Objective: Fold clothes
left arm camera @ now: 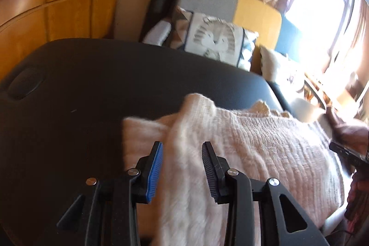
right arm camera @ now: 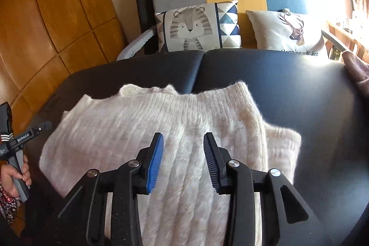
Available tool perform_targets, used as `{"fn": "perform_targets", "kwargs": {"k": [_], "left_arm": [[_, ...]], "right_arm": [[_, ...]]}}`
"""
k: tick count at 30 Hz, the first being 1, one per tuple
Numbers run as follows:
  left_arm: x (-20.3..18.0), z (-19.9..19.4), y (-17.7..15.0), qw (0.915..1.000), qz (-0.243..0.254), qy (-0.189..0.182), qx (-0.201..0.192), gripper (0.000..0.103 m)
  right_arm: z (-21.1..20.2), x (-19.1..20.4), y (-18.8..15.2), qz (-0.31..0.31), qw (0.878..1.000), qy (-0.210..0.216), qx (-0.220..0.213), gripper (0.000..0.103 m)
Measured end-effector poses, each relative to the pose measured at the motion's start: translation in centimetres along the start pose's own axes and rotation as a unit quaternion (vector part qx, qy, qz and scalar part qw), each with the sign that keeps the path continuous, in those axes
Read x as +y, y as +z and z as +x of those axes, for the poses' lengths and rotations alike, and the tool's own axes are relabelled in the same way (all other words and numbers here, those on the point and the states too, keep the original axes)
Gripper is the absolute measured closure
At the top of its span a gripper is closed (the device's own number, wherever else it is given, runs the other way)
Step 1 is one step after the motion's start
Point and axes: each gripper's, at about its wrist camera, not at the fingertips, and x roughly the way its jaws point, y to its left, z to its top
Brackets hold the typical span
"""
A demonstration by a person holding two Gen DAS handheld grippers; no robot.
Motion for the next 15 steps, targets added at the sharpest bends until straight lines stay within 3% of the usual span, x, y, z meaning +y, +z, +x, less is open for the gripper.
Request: {"fn": "perform_targets", "kwargs": {"k": [4,7,9,15], "left_arm": [[1.8,-2.8,-3.8,0.9999,-0.005,-0.001,0.012,0.067],[2.3,-3.0,-5.7,0.9995,-0.001,-0.004,0.032,0.067],[2.6,-2.7,-6.6,0.9988,-0.004,-0.020,0.044,0.067],[1.9,-2.7,-7.7,0.9988,0.017,-0.024,0.038,0.067]], "right_arm": [[-1.2,1.9,-3.1,0.006,1.000,0.023,0.000,0.062],[-0.3,3.7,-4.2,0.023,0.997,0.074,0.019,0.062],[0.8,6.3,-4.4,0.005,0.993,0.107,0.041,0.062],[3.8,14.2,-3.9,-0.077,0.989,0.119,0.050,0.062]]}}
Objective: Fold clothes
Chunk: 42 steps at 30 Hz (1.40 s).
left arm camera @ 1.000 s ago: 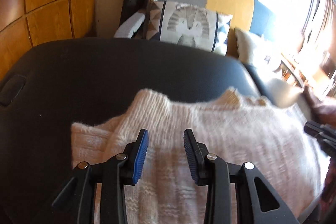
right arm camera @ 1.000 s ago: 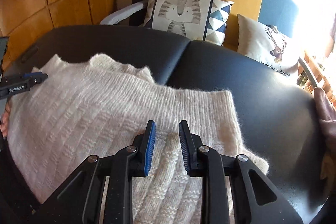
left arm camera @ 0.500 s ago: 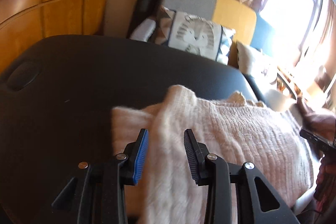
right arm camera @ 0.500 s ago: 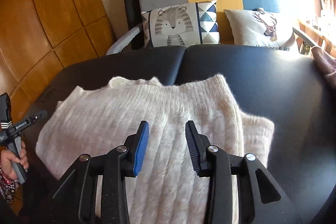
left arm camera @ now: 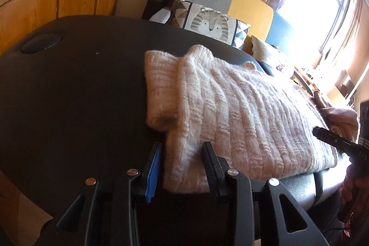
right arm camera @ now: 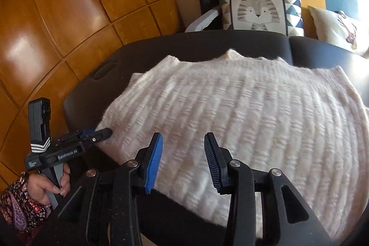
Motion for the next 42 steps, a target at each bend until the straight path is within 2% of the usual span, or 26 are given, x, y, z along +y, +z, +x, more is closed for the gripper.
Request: {"fn": "perform_targets", "kwargs": {"k": [5,9,13,15,20,24,28,33,35,37,39,42], "left_arm": [[-0.2,0.0,-0.3,1.0000,0.000,0.000,0.002,0.067],[-0.5,-0.3,-0.3,0.9999,0.007,0.008,0.008,0.066],[-1.1,-0.3,-0.3,0.9995,0.018,0.024,0.009,0.066],[-1.1,-0.1,-0.2,0.9995,0.019,0.025,0.009,0.066],[-0.7,-0.5,-0.4,0.9998,0.009,0.018,0.010,0.066],[-0.7,-0.6,-0.5,0.9998,0.014,0.009,0.011,0.066],[-0.3,-1.1,-0.8,0.9996,0.022,-0.010,0.017,0.082],[0.6,-1.6,-0.5,0.9982,0.022,-0.035,0.042,0.092],[0.4,-1.8,-0.3,0.9967,0.042,-0.043,0.054,0.093],[-0.1,-1.8,-0.2,0.9938,0.080,-0.034,0.069,0.094],[-0.6,-1.8,0.0,0.9888,0.118,-0.021,0.088,0.094],[-0.7,-1.7,0.2,0.9809,0.150,-0.023,0.121,0.095]], "right_arm": [[3.1,3.3,1.9,-0.033,0.999,-0.013,0.012,0.062],[4.9,4.6,2.7,-0.045,0.999,-0.022,0.018,0.062],[7.4,4.1,2.4,-0.026,0.998,-0.029,0.053,0.050],[8.6,3.7,1.9,-0.014,0.997,-0.033,0.072,0.050],[8.7,4.3,1.8,-0.036,0.996,-0.045,0.071,0.046],[8.8,4.8,1.6,-0.042,0.995,-0.045,0.074,0.036],[9.4,5.1,1.4,-0.050,0.995,-0.053,0.074,0.032],[9.3,4.8,1.6,-0.030,0.996,-0.042,0.072,0.029],[9.2,4.4,1.9,-0.016,0.997,-0.032,0.072,0.029],[9.2,4.0,2.0,-0.004,0.997,-0.024,0.072,0.029],[9.2,3.8,2.1,0.001,0.997,-0.019,0.072,0.029],[9.2,3.9,2.1,-0.001,0.997,-0.018,0.071,0.029]]}}
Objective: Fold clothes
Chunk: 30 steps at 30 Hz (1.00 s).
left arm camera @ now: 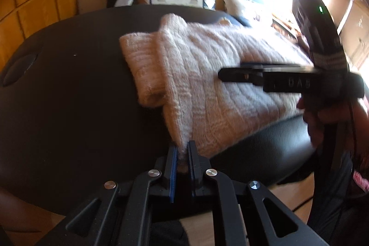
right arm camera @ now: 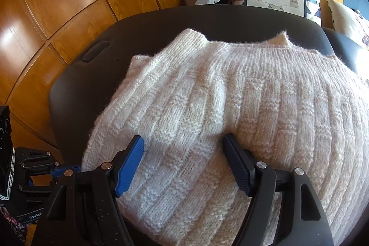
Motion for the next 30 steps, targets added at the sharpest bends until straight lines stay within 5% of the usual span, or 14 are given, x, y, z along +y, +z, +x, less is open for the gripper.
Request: {"fn": "perform_targets", "kwargs": {"k": [4,6,8,11,14,16,18,30], "left_arm": [[0.5,-1.2,0.4,0.9997,-0.012,-0.002,-0.022,0.095],[1.0,-2.5,1.0,0.9970,-0.043,0.007,-0.065,0.095],[1.7,-3.4,1.6,0.9904,-0.089,-0.006,-0.105,0.094],[2.1,-3.1,2.8,0.9799,-0.139,-0.035,-0.139,0.092],[1.0,-0.8,4.3,0.9849,-0.123,-0.020,-0.120,0.092],[0.1,0.6,4.6,0.9884,-0.109,0.015,-0.104,0.092],[-0.4,1.8,4.4,0.9890,-0.106,0.040,-0.095,0.092],[-0.6,3.3,2.1,0.9842,-0.117,0.043,-0.127,0.092]], "right_arm": [[-0.4,0.1,0.0,0.001,1.000,0.007,-0.006,0.026],[-1.4,0.0,0.2,0.020,0.999,0.018,-0.028,0.029],[-2.7,-0.1,0.7,0.036,0.997,0.034,-0.059,0.040],[-2.9,0.6,2.3,0.017,0.998,0.022,-0.064,0.042],[-2.1,1.0,3.9,-0.005,0.999,-0.004,-0.049,0.058],[-1.2,1.0,4.8,-0.016,0.999,-0.021,-0.036,0.078],[-0.3,1.1,5.3,-0.026,0.999,-0.024,-0.024,0.079],[4.5,2.8,7.7,-0.062,0.997,-0.021,0.034,0.079]]}}
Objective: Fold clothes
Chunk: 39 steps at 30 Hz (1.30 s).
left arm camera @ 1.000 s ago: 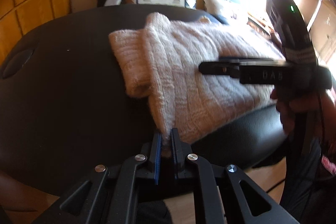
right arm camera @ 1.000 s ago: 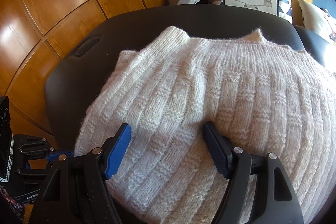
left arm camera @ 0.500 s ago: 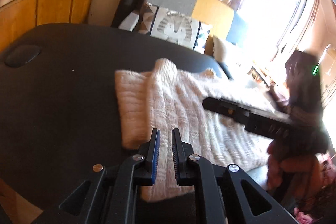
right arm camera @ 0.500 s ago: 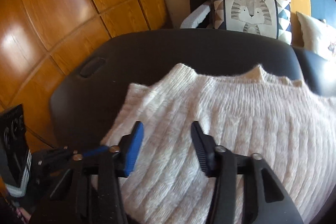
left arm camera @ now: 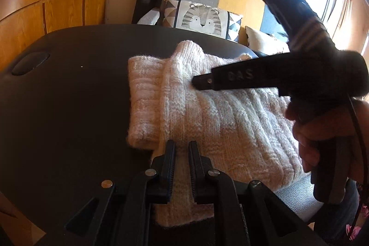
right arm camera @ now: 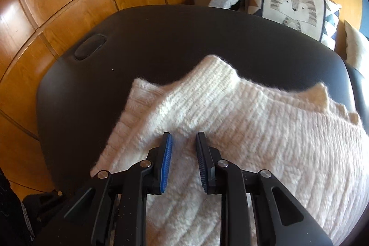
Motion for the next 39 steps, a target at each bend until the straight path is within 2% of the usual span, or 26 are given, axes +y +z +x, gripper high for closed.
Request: {"fn": "perform_targets", "kwargs": {"k": [6,11,13,18,21,23,25,29,35,36,39], "left_arm": [[-0.2,0.2,-0.8,0.9999,-0.006,-0.002,-0.008,0.092],[-0.5,0.0,-1.1,0.9999,-0.002,0.005,-0.009,0.092],[-0.5,0.0,-1.2,0.9999,-0.005,0.006,-0.008,0.092],[-0.6,0.0,-1.2,0.9999,-0.010,0.011,-0.007,0.092],[-0.9,0.4,-0.9,0.9998,-0.003,0.021,-0.004,0.092],[-0.9,0.4,-0.9,0.9997,-0.003,0.026,-0.003,0.092],[-1.0,0.5,-0.8,0.9995,-0.003,0.030,-0.003,0.092],[-1.4,0.6,-0.7,0.9991,0.000,0.042,-0.001,0.092],[-3.7,-0.3,1.6,0.9964,0.036,0.075,0.010,0.092],[-4.3,-0.6,2.2,0.9960,0.048,0.075,0.004,0.091],[-6.2,-0.1,4.2,0.9920,0.083,0.096,-0.001,0.086]], "right_arm": [[1.0,1.1,-0.2,-0.028,1.000,0.002,-0.015,0.077],[-0.5,0.5,-0.4,0.015,0.999,0.024,-0.031,0.077],[-1.8,-0.6,-0.7,0.034,0.998,0.027,-0.053,0.077],[-6.4,-3.1,-3.4,0.058,0.993,-0.043,-0.098,0.077],[-7.3,-5.5,-4.6,0.092,0.989,-0.081,-0.086,0.076],[-6.7,-7.1,-5.1,0.117,0.987,-0.087,-0.067,0.076],[-5.6,-8.5,-5.5,0.130,0.988,-0.073,-0.049,0.076],[-5.4,-8.9,-5.8,0.128,0.988,-0.057,-0.070,0.076],[-5.9,-9.0,-6.3,0.123,0.989,-0.038,-0.072,0.076],[-6.2,-9.0,-6.3,0.122,0.989,-0.032,-0.070,0.075],[-8.2,-9.7,-6.5,0.137,0.987,0.009,-0.078,0.060]]}}
